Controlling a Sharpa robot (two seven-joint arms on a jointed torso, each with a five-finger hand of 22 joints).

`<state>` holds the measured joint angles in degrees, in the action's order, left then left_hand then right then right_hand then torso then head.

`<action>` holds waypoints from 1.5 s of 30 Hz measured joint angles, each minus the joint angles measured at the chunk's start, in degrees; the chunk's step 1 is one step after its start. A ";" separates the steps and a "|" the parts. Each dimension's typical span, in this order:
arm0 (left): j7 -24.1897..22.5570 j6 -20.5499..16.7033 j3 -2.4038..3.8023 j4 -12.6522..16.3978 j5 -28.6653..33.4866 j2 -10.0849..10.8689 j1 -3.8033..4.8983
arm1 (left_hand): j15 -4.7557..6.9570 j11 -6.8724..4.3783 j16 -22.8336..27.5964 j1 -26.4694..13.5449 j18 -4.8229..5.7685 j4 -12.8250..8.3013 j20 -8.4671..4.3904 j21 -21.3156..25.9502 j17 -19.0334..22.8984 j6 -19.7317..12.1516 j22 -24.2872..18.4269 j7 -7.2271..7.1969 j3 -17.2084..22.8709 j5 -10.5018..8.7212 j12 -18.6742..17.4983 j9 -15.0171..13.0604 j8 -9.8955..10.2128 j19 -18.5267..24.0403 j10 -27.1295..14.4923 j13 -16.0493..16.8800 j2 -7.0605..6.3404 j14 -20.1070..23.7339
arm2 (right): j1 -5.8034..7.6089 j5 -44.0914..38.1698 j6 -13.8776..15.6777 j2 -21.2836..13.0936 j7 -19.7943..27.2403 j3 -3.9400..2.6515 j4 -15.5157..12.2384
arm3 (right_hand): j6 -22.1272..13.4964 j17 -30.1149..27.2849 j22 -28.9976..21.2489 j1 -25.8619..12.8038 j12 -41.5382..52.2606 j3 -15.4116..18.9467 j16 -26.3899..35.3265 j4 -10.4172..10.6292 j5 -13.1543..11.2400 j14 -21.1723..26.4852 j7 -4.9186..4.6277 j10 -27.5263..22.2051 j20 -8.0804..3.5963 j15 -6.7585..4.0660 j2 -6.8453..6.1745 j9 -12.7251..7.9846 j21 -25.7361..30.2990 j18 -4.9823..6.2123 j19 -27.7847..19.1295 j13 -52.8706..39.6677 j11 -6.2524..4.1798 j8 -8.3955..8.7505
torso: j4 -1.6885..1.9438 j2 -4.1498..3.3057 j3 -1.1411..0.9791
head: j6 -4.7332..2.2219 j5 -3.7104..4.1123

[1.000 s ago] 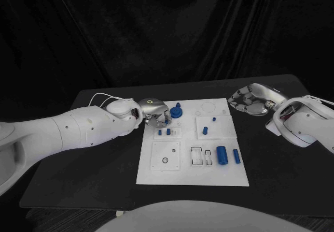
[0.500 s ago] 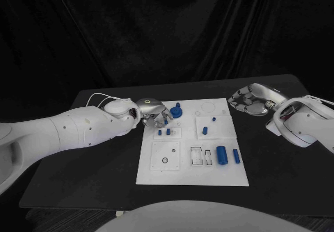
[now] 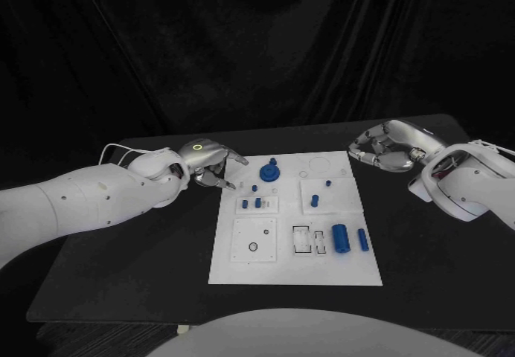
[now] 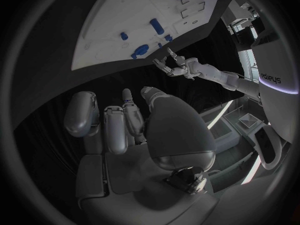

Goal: Assemble the parts on the task board

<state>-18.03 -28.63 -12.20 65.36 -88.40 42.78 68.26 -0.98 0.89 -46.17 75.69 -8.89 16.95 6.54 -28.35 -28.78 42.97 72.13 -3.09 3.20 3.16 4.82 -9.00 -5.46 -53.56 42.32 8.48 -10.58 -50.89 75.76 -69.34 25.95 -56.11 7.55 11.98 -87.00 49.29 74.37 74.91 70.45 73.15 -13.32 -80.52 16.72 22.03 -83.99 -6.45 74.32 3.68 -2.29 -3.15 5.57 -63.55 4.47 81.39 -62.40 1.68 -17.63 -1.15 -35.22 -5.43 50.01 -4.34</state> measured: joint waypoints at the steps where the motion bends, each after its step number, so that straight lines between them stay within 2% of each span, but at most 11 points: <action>1: -0.91 -0.74 0.00 1.06 1.81 1.01 0.29 | -1.21 -0.56 4.10 -2.81 0.00 -0.14 0.62 2.57 1.68 2.82 -0.98 1.96 0.14 0.80 1.42 -0.40 -1.06 2.16 0.81 0.41 1.28 2.55 | 0.50 0.00 0.13 0.23 0.39 0.00 0.00 | 0.49 -0.22 0.00 -1.01 -3.37 0.24 0.22 0.03 -1.08 0.00 -0.04 -2.68 0.00 0.00 0.01 0.00 0.30 0.00 0.00 4.20 0.00 0.27 | 0.00 0.00 0.02 | 0.00 0.10; 4: -4.97 -2.26 0.04 5.11 11.12 4.45 1.14 | -3.52 0.69 12.30 -9.12 0.10 0.11 1.85 7.88 4.84 5.56 -2.95 4.36 -1.40 5.84 2.84 -0.49 -1.26 7.39 0.00 0.79 1.09 7.95 | 2.44 0.00 0.31 1.42 1.77 0.00 0.05 | 0.97 -0.66 0.00 -3.32 -17.62 1.04 0.61 0.05 -4.68 0.00 0.21 -12.81 0.00 0.00 0.17 0.00 0.62 0.00 0.00 20.36 -0.21 1.27 | 0.00 0.00 0.13 | 0.00 0.64; 6: -8.37 -2.07 0.04 7.47 20.05 6.30 1.64 | -5.39 1.08 18.16 -10.67 1.87 0.19 2.51 12.96 7.54 4.52 -5.16 5.02 -3.98 10.40 2.14 0.06 0.26 14.03 -3.21 0.19 5.06 14.33 | 3.79 -0.04 0.26 2.35 2.72 -0.05 0.15 | 1.19 -0.67 0.00 -3.98 -24.36 1.66 0.64 -0.11 -7.34 0.00 -0.02 -15.79 0.00 0.00 -0.16 0.03 0.62 0.00 0.00 25.42 -0.20 1.91 | 0.04 -0.02 0.24 | 0.00 1.04; 10: -13.76 2.10 0.03 9.67 37.07 7.49 2.31 | -1.08 -0.30 37.32 -11.22 1.85 -0.09 0.16 24.30 18.71 1.62 -13.56 5.33 -8.08 2.99 -1.51 1.17 1.65 36.28 -21.77 -4.30 8.80 38.61 | 5.38 -0.96 -0.28 3.76 4.14 -0.14 0.83 | 3.40 -1.03 0.00 -1.12 -40.17 1.95 0.89 -0.13 -9.05 0.01 0.24 -20.72 0.46 0.61 -1.24 0.48 1.47 0.01 -0.01 35.52 1.02 2.85 | 0.10 -0.13 0.41 | 0.00 1.80; 14: -17.10 9.77 0.04 11.49 52.99 7.64 2.54 | -0.09 -2.21 45.35 -11.93 -0.20 0.04 0.41 25.42 26.99 -16.42 -29.68 4.09 -9.51 0.21 -2.69 5.62 2.90 47.06 -34.10 -6.87 9.72 49.09 | 6.02 -4.69 -1.70 5.19 4.90 -0.06 1.80 | 6.17 -1.02 0.00 6.01 -52.94 0.68 0.98 -1.91 -7.34 0.01 2.33 -23.46 2.51 2.87 -2.32 0.71 1.90 0.01 -0.23 45.14 3.63 4.89 | 0.09 -0.30 0.63 | 0.00 2.20; 19: -18.74 18.20 0.02 13.47 66.73 7.45 2.50 | -0.05 -4.73 45.96 -12.15 -0.43 0.04 0.30 25.95 28.63 -23.71 -42.89 1.94 -9.51 0.21 -3.38 6.94 3.38 50.75 -38.42 -7.56 9.97 50.68 | 5.89 -12.83 -4.71 6.68 4.87 -0.10 2.91 | 5.10 -3.08 -0.01 9.00 -58.13 1.59 2.21 -2.49 -10.18 0.06 3.64 -25.99 1.69 1.76 -4.20 -0.13 4.61 0.94 -1.41 49.98 3.58 8.08 | -0.08 -0.62 1.12 | 0.00 2.18; 22: -19.39 22.56 0.03 14.35 72.58 7.51 2.10 | 0.17 -4.97 45.96 -11.83 -0.43 0.04 -0.11 25.96 28.69 -24.39 -45.93 1.27 -9.51 0.59 -3.38 6.94 3.38 51.16 -38.67 -7.57 10.29 50.90 | 5.23 -18.29 -7.38 7.34 4.30 -0.06 3.38 | 4.22 -4.72 -0.01 9.76 -59.37 3.21 3.34 -1.08 -12.83 0.23 4.10 -26.86 1.37 1.59 -5.03 -0.68 6.83 0.94 -2.34 51.61 3.23 9.57 | 0.10 -0.82 1.69 | 0.00 2.60; 26: -19.92 26.73 0.01 14.65 77.38 8.29 1.30 | 0.52 -5.44 45.96 -11.48 -0.42 -0.11 -0.64 26.54 28.73 -25.29 -51.97 0.73 -9.66 1.40 -3.59 7.01 3.38 51.70 -39.13 -7.63 10.64 50.93 | 4.37 -23.83 -10.98 8.11 2.90 -0.04 3.39 | 4.43 -5.64 -0.01 5.72 -60.67 7.90 3.98 0.27 -17.48 0.47 4.95 -28.36 1.63 1.35 -9.19 -0.87 8.19 0.94 -2.70 53.31 3.54 10.23 | 0.55 -0.99 2.60 | 0.00 3.13; 34: -20.36 31.03 -0.04 14.80 81.53 9.39 0.33 | 0.58 -5.46 45.96 -10.16 -0.42 -0.18 -0.22 26.90 28.73 -25.37 -57.92 0.65 -10.39 4.05 -3.59 7.05 3.38 52.29 -39.15 -7.63 12.55 50.87 | 3.13 -29.33 -15.25 9.14 0.40 -0.05 3.62 | 4.24 -6.17 -0.01 10.15 -61.12 5.87 3.98 -0.13 -12.02 0.46 5.14 -27.91 1.62 1.36 -6.91 -1.39 9.21 0.95 -2.70 55.86 3.73 11.61 | 1.70 -1.52 4.54 | 0.00 4.74; 37: -20.44 31.92 -0.03 15.24 82.23 9.51 0.20 | 0.58 -5.30 45.96 -8.37 -0.42 -0.18 0.20 26.90 28.73 -25.25 -60.39 0.77 -11.67 7.40 -3.59 7.05 3.38 52.71 -39.39 -7.62 14.34 50.87 | 2.61 -30.23 -16.35 9.25 -0.35 -0.05 3.87 | 4.24 -7.03 0.02 10.84 -61.05 5.69 4.75 -0.31 -11.86 0.46 5.13 -26.44 1.62 1.36 -6.21 -1.41 9.97 0.94 -2.70 56.23 3.52 11.93 | 2.04 -1.54 5.16 | 0.01 5.49; 45: -20.55 33.61 -0.02 15.77 83.18 9.59 -0.35 | -0.45 -5.11 45.96 -4.63 -0.42 -0.33 2.27 27.73 28.72 -24.74 -67.96 1.28 -13.42 13.44 -3.59 7.05 3.38 53.49 -39.61 -7.67 16.97 50.89 | 1.40 -31.54 -18.25 9.33 -1.96 -0.06 4.86 | 5.76 -7.94 0.03 11.88 -60.89 5.21 5.96 -0.80 -11.37 0.25 6.65 -21.82 0.78 0.77 -5.18 -1.40 8.66 1.84 -0.57 57.65 3.25 12.26 | 2.49 -1.29 6.10 | -0.02 6.66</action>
<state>-38.59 4.98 -12.23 81.14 -5.22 52.37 67.90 -1.43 -4.22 -0.20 71.06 -9.31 16.61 8.81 -0.62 -0.06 18.23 4.17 -1.82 -10.22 16.60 1.23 -1.95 -2.09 -0.07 2.72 0.80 6.39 0.00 77.16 -100.88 7.70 -46.78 5.58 11.92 -82.14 55.04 66.43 74.95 82.33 12.27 -8.11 -74.56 15.92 10.66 -83.74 0.20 52.51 4.46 -1.53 -8.32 4.17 -54.89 6.31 80.82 -4.75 4.94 -5.37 1.34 -36.51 0.66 49.99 2.32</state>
